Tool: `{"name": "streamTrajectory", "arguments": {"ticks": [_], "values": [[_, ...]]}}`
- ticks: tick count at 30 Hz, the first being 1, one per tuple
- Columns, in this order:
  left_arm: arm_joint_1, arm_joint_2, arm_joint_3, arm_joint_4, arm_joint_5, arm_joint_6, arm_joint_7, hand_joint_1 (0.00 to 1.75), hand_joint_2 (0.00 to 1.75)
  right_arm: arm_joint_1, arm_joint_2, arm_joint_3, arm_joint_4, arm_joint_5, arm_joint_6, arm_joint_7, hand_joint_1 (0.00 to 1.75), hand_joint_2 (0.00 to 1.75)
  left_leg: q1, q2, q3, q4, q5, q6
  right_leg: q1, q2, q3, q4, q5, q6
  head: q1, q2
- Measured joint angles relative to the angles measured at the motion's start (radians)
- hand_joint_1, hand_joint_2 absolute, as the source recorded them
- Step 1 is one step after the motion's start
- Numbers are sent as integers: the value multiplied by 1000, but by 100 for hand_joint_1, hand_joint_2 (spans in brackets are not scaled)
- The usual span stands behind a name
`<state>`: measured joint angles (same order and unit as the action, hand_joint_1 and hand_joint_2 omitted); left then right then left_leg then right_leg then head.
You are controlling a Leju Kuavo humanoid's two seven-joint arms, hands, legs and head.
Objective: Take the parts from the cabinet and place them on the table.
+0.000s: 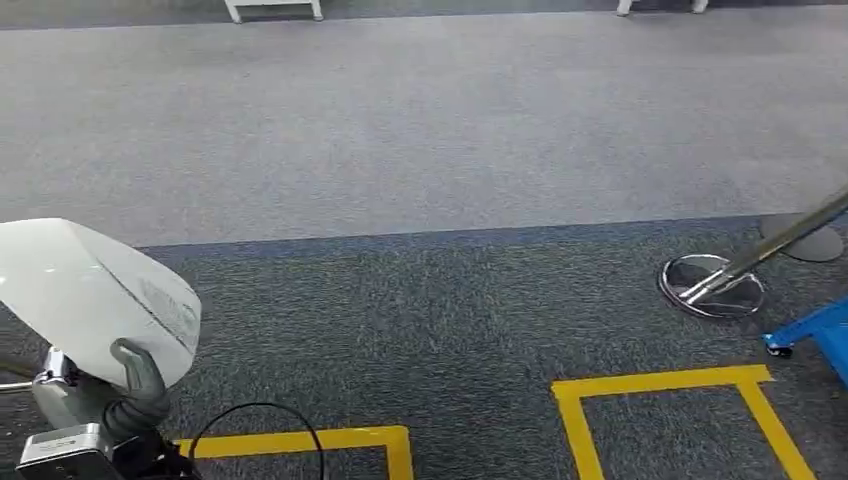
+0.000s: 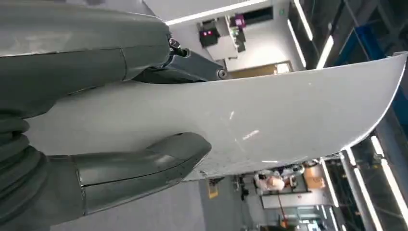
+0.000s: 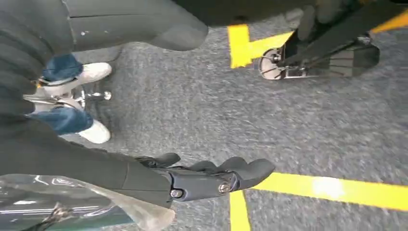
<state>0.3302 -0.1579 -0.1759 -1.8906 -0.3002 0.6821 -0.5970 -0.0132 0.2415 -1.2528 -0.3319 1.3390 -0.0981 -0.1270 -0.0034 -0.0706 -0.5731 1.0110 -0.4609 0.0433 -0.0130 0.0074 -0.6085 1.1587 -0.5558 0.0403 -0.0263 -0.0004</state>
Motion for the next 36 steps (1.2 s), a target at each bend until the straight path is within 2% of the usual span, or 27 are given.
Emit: {"name": "streamTrajectory", "arguments": {"ticks": [1,2,4,6,7,8,9,11,12,13,15,16,17,18,21,22,23,24,26,27,28,29,30,31,32,33,36], "values": [[0,0,0,0,0,0,0,175,175,0,-1,-7,-6,-2,0,-1,0,175,1,-11,0,4,-2,-4,-4,34,39,-94,48,-1,0,0],[0,0,1,0,0,0,0,175,175,-1,-2,-14,-9,-3,1,-2,0,175,-3,-23,-5,10,-5,-10,-9,92,57,-135,37,-1,0,0],[0,-2,1,0,-2,0,0,175,175,-1,-2,-20,-14,-5,1,-2,0,175,2,-45,-15,15,-2,-24,-6,76,71,-146,36,-6,-1,0],[2,-2,2,0,-2,0,0,175,175,-1,-2,-22,-18,-5,2,-2,0,175,7,-68,-19,10,4,-38,-2,55,74,-147,39,-20,0,0],[3,-1,2,0,-2,0,0,175,175,-2,-2,-25,-20,-5,2,-2,0,175,7,-47,-22,20,-3,-40,-8,39,77,-157,45,-30,0,0],[2,-1,2,0,-2,0,0,175,175,-2,-2,-27,-22,-5,2,-2,0,175,1,10,-33,48,-24,-44,-7,27,80,-159,44,-34,-6,0],[0,-1,2,0,-2,0,0,175,175,-1,-2,-29,-24,-5,3,-3,0,175,2,40,-64,115,-64,-50,-5,11,82,-159,42,-39,-10,0],[1,-1,2,0,-2,0,0,175,175,2,-3,-35,-26,-5,3,-3,0,175,7,56,-137,272,-132,-56,-1,-23,85,-158,37,-43,-8,0],[2,0,3,0,-2,0,0,175,175,2,-3,-36,-27,-5,3,-2,0,175,8,57,-158,316,-142,-58,1,-38,86,-158,36,-44,-9,0],[3,0,4,0,-2,0,0,175,175,1,-3,-37,-29,-6,3,-2,0,175,10,58,-157,314,-129,-58,1,-52,88,-158,33,-43,-8,0],[3,0,4,0,-2,0,0,175,175,-2,-3,-38,-31,-8,3,-3,0,175,10,69,-89,182,-47,-54,2,-80,96,-158,27,-41,-9,0],[3,0,5,0,-2,0,0,175,175,-3,-3,-41,-32,-10,3,-3,0,175,8,91,-40,91,-6,-49,2,-91,103,-158,23,-38,-8,0],[2,0,5,0,-2,0,0,175,175,-3,-3,-46,-35,-10,5,-4,0,175,-1,153,-8,32,-10,-44,4,-99,106,-159,19,-33,-8,0],[1,-1,5,0,-3,0,2,175,175,-3,-3,-48,-39,-9,7,-5,0,175,-13,167,-5,15,-14,-34,12,-109,104,-154,11,-23,-10,0],[5,-1,9,0,-5,0,2,175,175,-5,-3,-56,-46,0,13,-5,0,175,-16,129,-13,18,-13,-20,10,-146,119,-164,10,-11,-8,0],[5,-2,11,-1,-6,0,2,175,175,-6,-3,-58,-48,3,14,-5,0,175,-8,115,-6,5,-6,-10,8,-145,120,-163,2,-3,-10,0],[5,-3,14,-1,-7,0,2,175,175,-7,-3,-60,-49,9,14,-5,0,175,-5,105,-4,1,-4,-5,4,-81,108,-143,-15,1,-3,0],[1,-3,14,-1,-8,0,2,175,175,-7,-3,-61,-50,12,15,-5,0,175,-3,94,-6,1,-2,0,2,-39,81,-85,-48,2,0,0],[1,-6,14,-1,-10,0,2,175,175,-3,-3,-61,-50,20,16,-2,0,175,-4,68,-7,1,-3,4,2,-13,-5,82,-115,4,2,0],[2,-6,16,-1,-11,0,2,175,175,-1,-3,-62,-50,23,16,-2,0,175,-4,54,-7,2,-3,4,2,-10,-42,142,-129,5,1,0],[3,-6,17,-1,-11,0,2,175,175,-1,-2,-62,-50,26,16,-2,0,175,-4,39,-6,2,-3,4,2,-9,-59,155,-115,5,2,0],[3,-6,17,-1,-11,0,3,175,175,-1,-2,-62,-50,28,16,-2,0,175,-4,24,-4,2,-4,4,2,-9,-52,124,-80,3,1,0],[3,-6,18,-1,-11,0,3,175,175,-2,-2,-63,-50,29,16,-2,0,175,-3,9,-2,3,-4,4,1,-5,-25,52,-29,2,2,0],[3,-6,18,-1,-11,0,5,175,175,-2,-2,-63,-50,31,16,-2,0,175,-2,-7,0,5,-5,1,-1,11,17,-49,27,1,2,0],[3,-7,18,-1,-11,0,5,175,175,-3,-2,-63,-50,32,16,-2,0,175,0,-18,0,8,-8,-3,-5,50,47,-122,52,0,2,0],[1,-8,18,-1,-11,0,5,175,175,-3,0,-62,-50,35,16,-2,0,175,-7,-29,-6,17,-11,-10,-9,90,59,-145,37,-1,2,0],[6,-11,19,-1,-12,0,5,175,175,-4,2,-64,-50,38,17,-2,0,175,4,-61,-14,10,0,-30,0,60,70,-143,38,-19,1,0]]}}
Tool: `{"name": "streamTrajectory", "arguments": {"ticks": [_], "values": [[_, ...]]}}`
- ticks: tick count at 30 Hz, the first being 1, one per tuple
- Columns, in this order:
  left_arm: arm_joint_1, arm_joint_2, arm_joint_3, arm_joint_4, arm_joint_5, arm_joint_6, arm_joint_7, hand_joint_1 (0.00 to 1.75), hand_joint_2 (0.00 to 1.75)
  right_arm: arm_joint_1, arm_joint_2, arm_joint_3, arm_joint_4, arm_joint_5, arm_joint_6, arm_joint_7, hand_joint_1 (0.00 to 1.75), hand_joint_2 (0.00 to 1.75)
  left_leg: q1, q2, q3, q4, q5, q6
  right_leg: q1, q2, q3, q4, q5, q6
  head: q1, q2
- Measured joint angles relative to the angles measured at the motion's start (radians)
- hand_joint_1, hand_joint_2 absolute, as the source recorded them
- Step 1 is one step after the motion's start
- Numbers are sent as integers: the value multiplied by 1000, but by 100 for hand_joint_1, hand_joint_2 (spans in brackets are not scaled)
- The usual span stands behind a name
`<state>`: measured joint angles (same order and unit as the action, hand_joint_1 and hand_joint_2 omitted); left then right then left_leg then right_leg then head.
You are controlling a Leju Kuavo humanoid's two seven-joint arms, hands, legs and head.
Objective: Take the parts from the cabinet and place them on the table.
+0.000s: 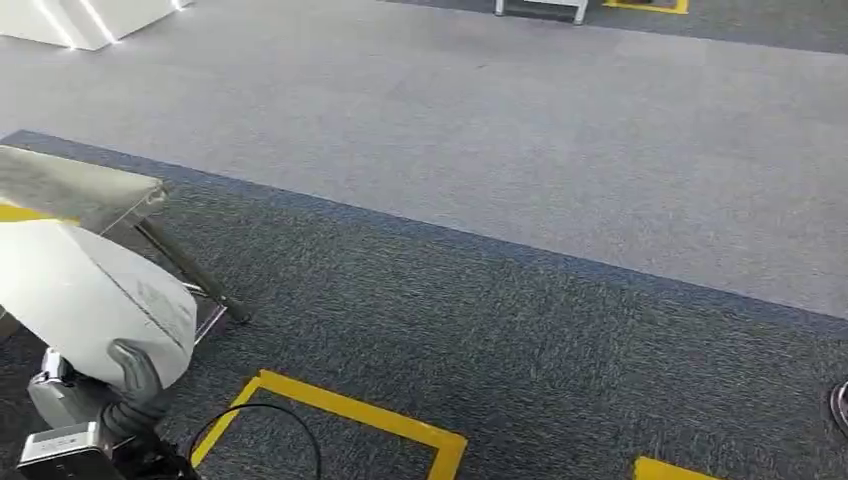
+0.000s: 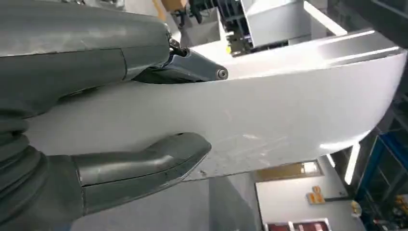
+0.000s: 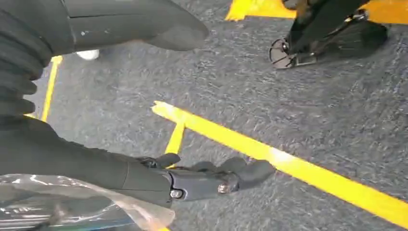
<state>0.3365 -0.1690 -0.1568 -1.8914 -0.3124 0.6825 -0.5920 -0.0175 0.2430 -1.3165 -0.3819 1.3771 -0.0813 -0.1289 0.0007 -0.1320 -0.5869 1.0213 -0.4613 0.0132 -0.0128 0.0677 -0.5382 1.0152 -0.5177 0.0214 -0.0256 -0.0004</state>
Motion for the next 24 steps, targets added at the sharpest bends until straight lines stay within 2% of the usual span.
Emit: {"name": "streamTrajectory", "arguments": {"ticks": [1,2,3,4,5,6,7,8,9,10,11,12,13,14,16,17,18,19,20,21,22,23,24], "values": [[1,0,0,0,0,0,0,175,175,0,3,0,0,2,1,0,0,175,-1,-6,-4,3,-1,-5,-6,-14,4,-10,6,-9,1,0],[3,0,0,0,0,0,0,175,175,0,5,-1,-1,3,2,0,0,175,-5,45,-7,19,-14,-7,-6,-28,7,-13,8,-14,-1,0],[-1,0,0,0,0,0,0,175,175,1,5,-1,-1,5,2,-1,0,175,-6,91,-26,62,-44,-13,-5,-41,9,-15,7,-20,-9,0],[-3,-1,0,0,0,0,0,175,175,3,5,-3,-1,6,4,-1,0,175,-4,107,-56,130,-81,-17,-2,-57,10,-15,5,-24,-7,0],[-3,-1,0,0,0,0,0,175,175,5,5,-5,-1,7,4,-1,0,175,-1,114,-96,214,-119,-20,0,-74,10,-15,3,-27,-8,0],[-2,-1,1,0,0,0,0,175,175,5,5,-6,-1,8,5,0,0,175,1,117,-130,286,-146,-22,1,-91,10,-15,1,-29,-8,0],[-1,-1,2,0,0,0,0,175,175,5,5,-6,-1,9,5,0,0,175,2,118,-143,311,-144,-24,2,-106,11,-14,-1,-28,-8,0],[0,-1,2,0,1,0,0,175,175,5,5,-6,-1,10,6,0,0,175,3,119,-130,290,-121,-24,2,-120,13,-14,-3,-28,-7,0],[1,-1,2,0,1,0,-1,175,175,3,5,-7,-1,12,6,0,0,175,3,124,-97,225,-80,-22,3,-133,17,-14,-6,-26,-8,0],[1,-1,2,0,1,0,-1,175,175,2,6,-7,-1,15,7,0,0,175,2,135,-51,136,-37,-18,3,-145,23,-15,-9,-25,-8,0],[1,-1,2,0,1,0,-3,175,175,0,8,-7,-1,16,7,0,0,175,-2,169,0,43,-1,-11,4,-155,29,-15,-13,-22,-8,0],[-1,-1,2,0,1,0,-4,175,175,1,9,-7,-1,17,8,0,0,175,-16,210,19,10,-22,-7,10,-165,30,-14,-18,-15,-7,0],[-2,-3,2,0,0,0,-7,175,175,1,9,-7,-2,19,8,-1,0,175,-16,202,17,3,-19,3,11,-175,31,-13,-21,-8,-8,0],[-1,-4,3,0,0,0,-7,175,175,0,10,-7,-2,21,8,-1,0,175,-18,191,14,2,-19,4,11,-185,32,-14,-23,-5,-5,0],[4,-5,5,-1,0,0,-7,175,175,-7,12,-7,-2,22,8,-1,0,175,-18,167,13,-5,-16,16,11,-208,46,-20,-25,6,-6,0],[5,-8,6,-1,0,0,-7,175,175,-8,12,-8,-2,23,8,-1,0,175,-8,157,24,-17,-9,24,5,-183,41,-13,-38,14,-6,0],[2,-9,8,-2,0,0,-8,175,175,-9,12,-8,-2,23,8,-2,0,175,-5,148,25,-18,-8,30,6,-128,26,22,-62,16,0,0],[0,-11,8,-2,0,0,-8,175,175,-9,12,-8,-2,24,7,-2,0,175,-5,138,22,-18,-7,32,4,-91,-9,95,-98,17,4,0],[1,-13,8,-2,0,0,-9,175,175,-8,12,-9,-2,24,7,-2,0,175,-5,126,22,-18,-7,33,2,-77,-52,178,-133,19,6,0],[1,-14,9,-2,0,0,-10,175,175,-5,12,-12,-2,24,7,-1,0,175,-5,114,21,-17,-8,33,2,-71,-94,254,-159,20,5,0],[2,-16,10,-2,0,0,-10,175,175,-2,12,-13,-2,24,7,-1,0,175,-5,100,21,-17,-8,33,2,-70,-123,299,-162,21,6,0],[2,-18,12,-2,0,0,-10,175,175,0,12,-14,-2,25,7,-1,0,175,-5,85,23,-17,-8,33,2,-70,-126,287,-137,21,5,0],[2,-19,14,-2,0,0,-13,175,175,1,12,-14,-2,25,7,-1,0,175,-5,70,24,-15,-8,32,1,-68,-110,237,-95,20,6,0]]}}
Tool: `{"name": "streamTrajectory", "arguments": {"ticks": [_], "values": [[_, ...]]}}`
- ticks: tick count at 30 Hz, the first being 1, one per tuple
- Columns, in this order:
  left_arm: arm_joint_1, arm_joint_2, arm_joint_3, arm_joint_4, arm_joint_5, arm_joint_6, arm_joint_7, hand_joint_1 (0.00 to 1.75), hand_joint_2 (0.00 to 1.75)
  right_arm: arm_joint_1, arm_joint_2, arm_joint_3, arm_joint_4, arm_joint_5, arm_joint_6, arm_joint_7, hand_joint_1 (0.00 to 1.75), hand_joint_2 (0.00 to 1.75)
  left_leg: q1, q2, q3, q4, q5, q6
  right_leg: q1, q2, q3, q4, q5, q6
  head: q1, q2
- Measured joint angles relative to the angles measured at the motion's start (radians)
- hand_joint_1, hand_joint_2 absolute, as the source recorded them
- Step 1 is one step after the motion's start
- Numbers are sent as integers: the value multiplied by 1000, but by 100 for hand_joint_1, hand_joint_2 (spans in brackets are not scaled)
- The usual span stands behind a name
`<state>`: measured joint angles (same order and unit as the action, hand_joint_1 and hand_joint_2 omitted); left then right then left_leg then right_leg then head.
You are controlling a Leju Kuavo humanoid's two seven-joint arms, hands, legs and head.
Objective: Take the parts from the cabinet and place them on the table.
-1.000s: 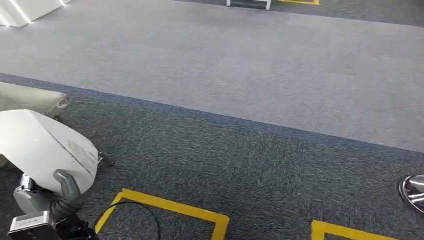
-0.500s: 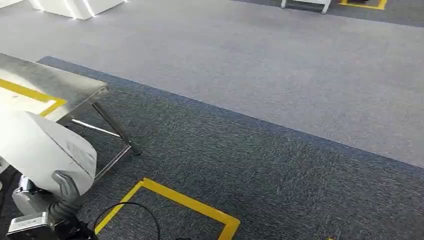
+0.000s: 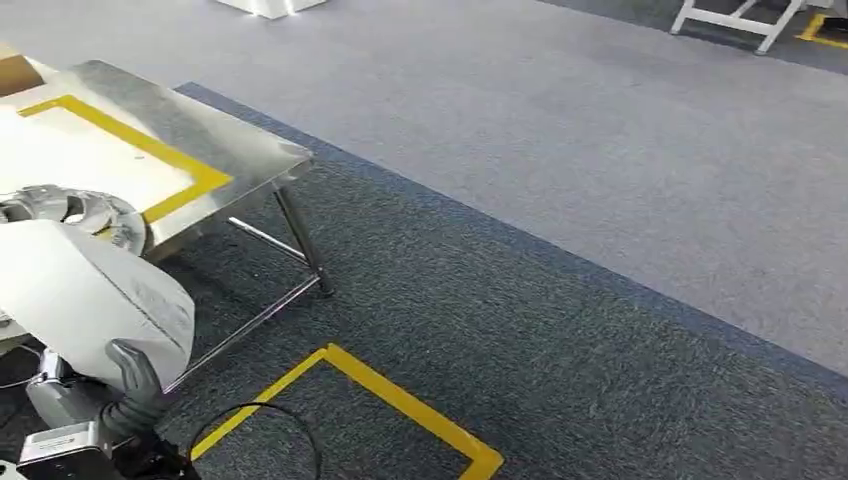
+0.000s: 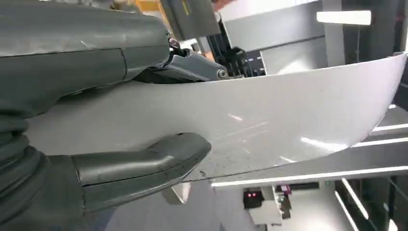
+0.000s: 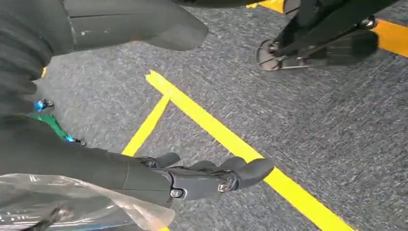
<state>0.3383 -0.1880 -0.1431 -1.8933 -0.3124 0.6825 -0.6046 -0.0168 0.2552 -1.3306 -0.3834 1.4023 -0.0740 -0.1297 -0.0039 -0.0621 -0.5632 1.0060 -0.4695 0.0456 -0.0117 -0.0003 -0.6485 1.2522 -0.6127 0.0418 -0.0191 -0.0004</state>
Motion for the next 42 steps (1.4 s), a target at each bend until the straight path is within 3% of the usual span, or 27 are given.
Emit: {"name": "streamTrajectory", "arguments": {"ticks": [2,3,4,7,8,9,10,11,13,14,15,17,18,19,23,25,26,28,29,31,32,33,34,38,39,41,42], "values": [[0,-2,5,0,0,0,-3,175,175,-1,0,-1,-2,2,0,0,0,175,4,-28,1,7,-4,-7,-4,27,74,-177,103,0,-1,0],[0,-4,8,0,-2,0,-6,175,175,-1,0,-2,-2,3,0,0,0,175,4,-37,-3,11,-7,-13,-12,100,95,-222,94,3,-1,0],[-3,-7,11,0,-3,0,-9,175,175,0,1,-4,-2,5,0,-1,0,175,1,-50,-12,23,-9,-19,-16,114,105,-244,92,0,-2,0],[2,-15,16,0,-16,0,-19,175,175,-1,1,-9,-2,10,0,-1,0,175,9,-85,-20,13,3,-38,-7,79,109,-236,94,-16,-2,0],[2,-16,20,0,-22,0,-23,175,175,-1,2,-10,-2,12,0,-1,0,175,9,-82,-23,19,-2,-41,-15,60,112,-246,99,-25,-1,0],[1,-19,24,0,-31,0,-28,175,175,-1,2,-11,-3,16,0,-2,0,175,1,-14,-32,41,-20,-45,-13,45,115,-248,98,-32,-7,0],[-3,-20,29,0,-41,0,-34,175,175,-1,2,-11,-3,18,0,-3,0,175,2,23,-57,95,-53,-49,-10,29,117,-249,97,-38,-12,0],[-5,-25,34,0,-50,0,-39,175,175,1,2,-12,-3,20,1,-2,0,175,3,41,-95,178,-93,-52,-8,11,117,-249,95,-40,-11,0],[-4,-31,42,0,-62,0,-53,175,175,3,2,-15,-3,23,1,-2,0,175,4,49,-165,324,-146,-55,-5,-25,119,-248,91,-44,-12,0],[-4,-34,47,0,-67,0,-61,175,175,2,2,-16,-3,25,1,-2,0,175,5,49,-170,334,-138,-56,-5,-41,121,-248,89,-44,-12,0],[-4,-41,58,0,-87,0,-74,175,175,1,2,-16,-3,29,1,-3,0,175,5,50,-150,299,-106,-54,-4,-56,124,-248,86,-43,-11,0],[-4,-57,84,-9,-120,0,-89,175,175,-2,2,-16,-3,34,1,-5,0,175,3,70,-66,137,-22,-45,-4,-79,135,-248,80,-41,-12,0],[-6,-65,94,-17,-123,0,-91,175,175,-2,2,-16,-3,36,0,-5,0,175,-1,114,-21,53,6,-37,-2,-89,141,-249,75,-37,-11,0],[-11,-73,104,-24,-122,0,-92,175,175,-2,2,-17,-3,37,0,-5,0,175,-18,161,-10,27,-13,-32,6,-98,141,-246,70,-29,-11,0],[-8,-94,142,-52,-150,0,-94,175,175,-7,2,-19,-2,42,-3,-5,0,175,-13,111,-13,14,-10,-15,8,-145,157,-254,62,-10,-14,0],[-12,-103,159,-75,-166,0,-95,175,175,-11,2,-22,-2,47,-4,-8,0,175,-3,92,-8,6,-3,-4,2,-40,129,-199,21,1,-6,0],[-14,-107,164,-82,-174,0,-96,175,175,-12,2,-24,-2,50,-4,-8,0,175,-2,80,-10,6,-3,-2,1,-15,91,-123,-15,3,-2,0],[-12,-109,175,-98,-193,0,-96,175,175,-7,2,-27,-2,53,-4,-8,0,175,-2,53,-10,6,-4,1,1,-3,2,40,-71,5,-2,0],[-12,-109,185,-108,-198,0,-96,175,175,-5,1,-29,-1,56,-5,-8,0,175,-3,38,-9,7,-4,1,1,-2,-23,75,-70,5,-2,0],[-10,-108,196,-127,-193,0,-96,175,175,-4,0,-33,0,58,-7,-8,0,175,-2,6,-5,7,-4,0,0,1,-7,-1,6,1,-2,0],[-9,-107,198,-135,-185,0,-96,175,175,-5,-1,-34,0,58,-9,-8,0,175,-1,-11,-1,8,-6,-2,-1,12,32,-98,66,0,-2,0],[-7,-106,203,-142,-180,0,-96,175,175,-5,-2,-35,0,58,-10,-8,0,175,1,-23,0,10,-8,-6,-4,48,69,-191,113,-1,-1,0],[-6,-106,207,-150,-182,0,-96,175,175,-6,-2,-35,1,58,-10,-8,0,175,-4,-32,-3,14,-11,-11,-6,88,84,-223,98,-4,-2,0],[3,-105,220,-181,-199,0,-96,175,175,-10,-2,-40,2,60,-9,-8,0,175,3,-77,-15,13,-4,-35,-3,54,105,-240,100,-26,-3,0],[6,-105,223,-187,-198,0,-96,175,175,-10,-2,-41,3,60,-9,-8,0,175,4,-67,-15,22,-13,-38,-10,37,108,-248,104,-33,-2,0],[4,-104,232,-196,-197,0,-96,175,175,-10,-2,-41,3,61,-8,-8,0,175,0,24,-59,118,-76,-50,-7,13,112,-250,100,-44,-14,0],[4,-104,233,-198,-196,0,-96,175,175,-8,-2,-41,3,61,-8,-8,0,175,2,42,-97,200,-116,-54,-5,-2,113,-250,98,-47,-13,0]]}}
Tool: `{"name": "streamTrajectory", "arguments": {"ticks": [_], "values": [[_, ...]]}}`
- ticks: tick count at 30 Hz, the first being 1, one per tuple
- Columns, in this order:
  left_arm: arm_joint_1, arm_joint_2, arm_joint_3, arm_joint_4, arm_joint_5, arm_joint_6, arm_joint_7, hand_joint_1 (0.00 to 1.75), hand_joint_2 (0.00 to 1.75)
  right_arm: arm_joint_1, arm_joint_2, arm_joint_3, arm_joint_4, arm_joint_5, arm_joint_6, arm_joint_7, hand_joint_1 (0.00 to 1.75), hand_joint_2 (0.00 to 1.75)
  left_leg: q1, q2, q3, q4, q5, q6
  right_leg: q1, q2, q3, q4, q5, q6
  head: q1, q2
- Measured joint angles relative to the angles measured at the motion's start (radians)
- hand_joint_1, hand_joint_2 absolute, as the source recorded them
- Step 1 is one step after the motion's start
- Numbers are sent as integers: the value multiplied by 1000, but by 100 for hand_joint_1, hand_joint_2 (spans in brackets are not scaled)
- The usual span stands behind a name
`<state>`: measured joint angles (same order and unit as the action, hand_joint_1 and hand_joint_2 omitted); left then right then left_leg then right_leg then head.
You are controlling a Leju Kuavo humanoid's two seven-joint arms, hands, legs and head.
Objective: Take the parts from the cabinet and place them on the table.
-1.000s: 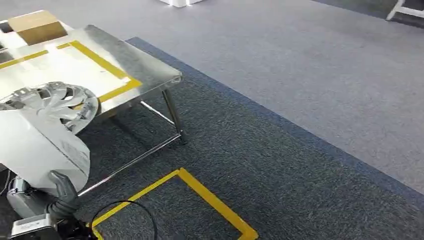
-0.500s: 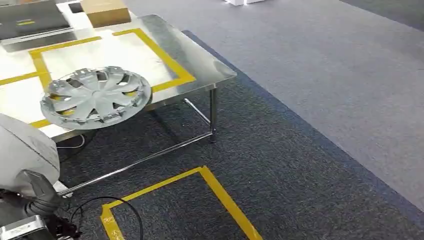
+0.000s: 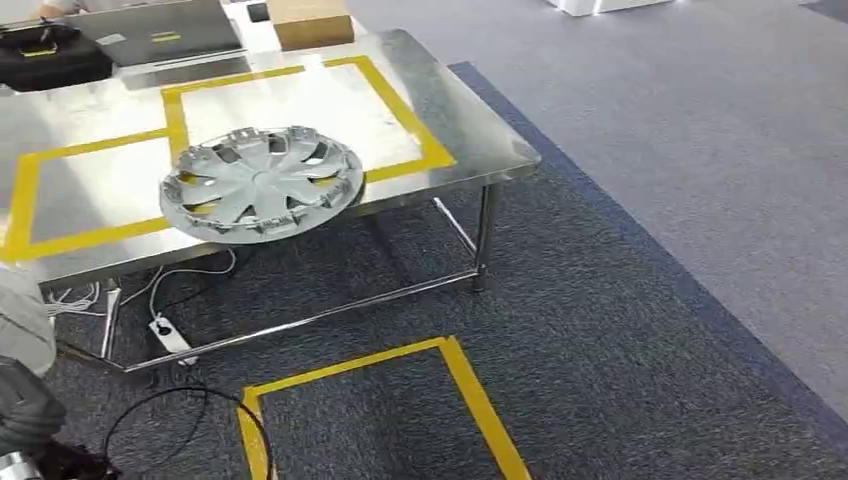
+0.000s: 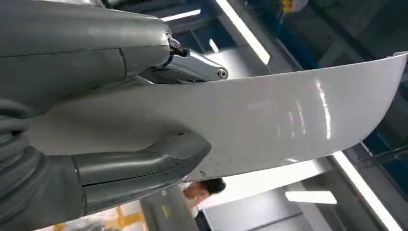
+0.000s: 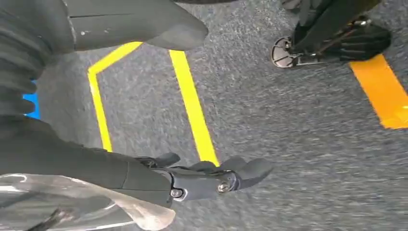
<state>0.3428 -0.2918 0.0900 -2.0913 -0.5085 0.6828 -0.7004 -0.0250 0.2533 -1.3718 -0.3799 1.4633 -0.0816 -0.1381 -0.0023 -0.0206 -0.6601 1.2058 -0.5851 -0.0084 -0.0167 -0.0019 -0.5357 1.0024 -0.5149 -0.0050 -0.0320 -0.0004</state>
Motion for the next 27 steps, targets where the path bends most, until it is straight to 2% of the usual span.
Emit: {"name": "streamTrajectory", "arguments": {"ticks": [1,2,3,4,5,6,7,8,11,12,13,14,15,16,17,18,19,21,22,23,24,26,27], "values": [[2,0,2,0,0,0,0,175,175,1,0,0,0,0,0,0,0,175,2,6,-35,73,-27,-3,1,-16,1,0,-2,-2,0,0],[3,0,5,-1,-5,0,0,175,175,2,0,-1,0,1,0,0,0,175,4,8,-60,124,-40,-5,2,-32,1,1,-5,-2,0,0],[4,0,8,-3,-20,0,0,175,175,2,0,-1,0,2,0,1,0,175,5,8,-57,116,-21,-5,3,-48,4,1,-7,-2,0,0],[5,0,13,-10,-41,0,0,175,175,2,0,-1,0,6,0,1,0,175,6,11,-31,65,17,-3,4,-62,8,1,-10,-1,0,0],[6,0,16,-18,-52,0,0,175,175,0,0,-1,0,9,1,1,0,175,5,19,11,-16,61,1,5,-73,14,1,-14,0,0,0],[6,1,21,-26,-55,0,0,175,175,-1,0,-1,1,10,2,0,0,175,2,43,59,-108,104,9,6,-83,21,1,-17,2,0,0],[6,1,26,-32,-55,0,0,175,175,-2,0,-1,2,11,2,0,0,175,-8,106,91,-170,108,19,7,-91,25,0,-21,6,1,0],[4,2,27,-37,-55,0,0,175,175,-2,0,-1,4,12,2,0,0,175,-19,121,97,-185,98,26,14,-100,24,2,-27,15,-2,0],[12,5,34,-56,-54,0,0,175,175,-7,-1,-2,4,14,4,-2,0,175,-20,81,86,-186,101,35,15,-140,39,-7,-30,27,-1,0],[13,6,36,-63,-53,0,0,175,175,-9,-1,-2,4,15,5,-2,0,175,-10,64,98,-200,108,44,17,-151,39,-8,-38,35,-3,0],[15,6,38,-71,-49,0,0,175,175,-10,-1,-3,4,14,5,-3,0,175,-5,55,101,-205,112,48,12,-90,32,13,-55,41,5,0],[13,7,39,-74,-49,0,0,175,175,-10,-1,-3,5,15,5,-3,0,175,-2,43,99,-205,113,52,9,-38,4,75,-89,43,8,0],[13,7,39,-74,-49,0,0,175,175,-9,-1,-5,5,15,7,-3,0,175,-1,30,98,-205,113,54,7,-13,-37,155,-126,46,12,0],[14,7,40,-75,-48,0,0,175,175,-7,-1,-8,5,15,7,-3,0,175,-1,17,98,-205,112,55,6,-3,-84,243,-160,48,13,0],[14,7,42,-75,-48,0,0,175,175,-6,-2,-10,6,15,8,-2,0,175,-1,4,98,-204,112,56,6,-1,-118,302,-172,50,12,0],[15,7,43,-75,-48,0,0,175,175,-3,-3,-11,6,15,7,-2,0,175,-1,-4,99,-204,111,56,6,0,-133,311,-156,50,13,0],[15,7,45,-75,-47,0,0,175,175,-3,-3,-14,6,14,5,-1,0,175,0,-15,102,-204,110,56,6,0,-124,273,-115,50,13,0],[16,7,47,-75,-47,0,0,175,175,-6,-3,-17,6,13,4,0,0,175,1,-26,110,-202,104,48,4,1,-56,101,-10,49,13,0],[16,7,48,-75,-47,0,0,175,175,-8,-3,-18,6,11,5,3,0,175,1,-28,111,-198,99,42,2,9,-27,25,15,49,13,0],[16,7,48,-75,-47,0,0,175,175,-11,-3,-18,8,13,8,10,0,175,-6,-30,107,-189,94,35,5,16,-15,3,1,46,14,0],[16,7,48,-75,-47,0,0,175,175,-11,-3,-18,9,19,10,17,0,175,-4,-31,104,-191,96,31,5,17,-10,9,3,35,11,0],[15,8,49,-75,-48,0,0,175,175,-9,-4,-18,10,29,11,26,0,175,-2,-32,105,-193,99,24,9,17,-12,9,3,26,12,0],[14,8,49,-76,-49,0,0,175,175,-8,-3,-18,13,31,11,26,0,175,-2,-32,103,-189,92,20,3,13,-10,3,7,19,13,0]]}}
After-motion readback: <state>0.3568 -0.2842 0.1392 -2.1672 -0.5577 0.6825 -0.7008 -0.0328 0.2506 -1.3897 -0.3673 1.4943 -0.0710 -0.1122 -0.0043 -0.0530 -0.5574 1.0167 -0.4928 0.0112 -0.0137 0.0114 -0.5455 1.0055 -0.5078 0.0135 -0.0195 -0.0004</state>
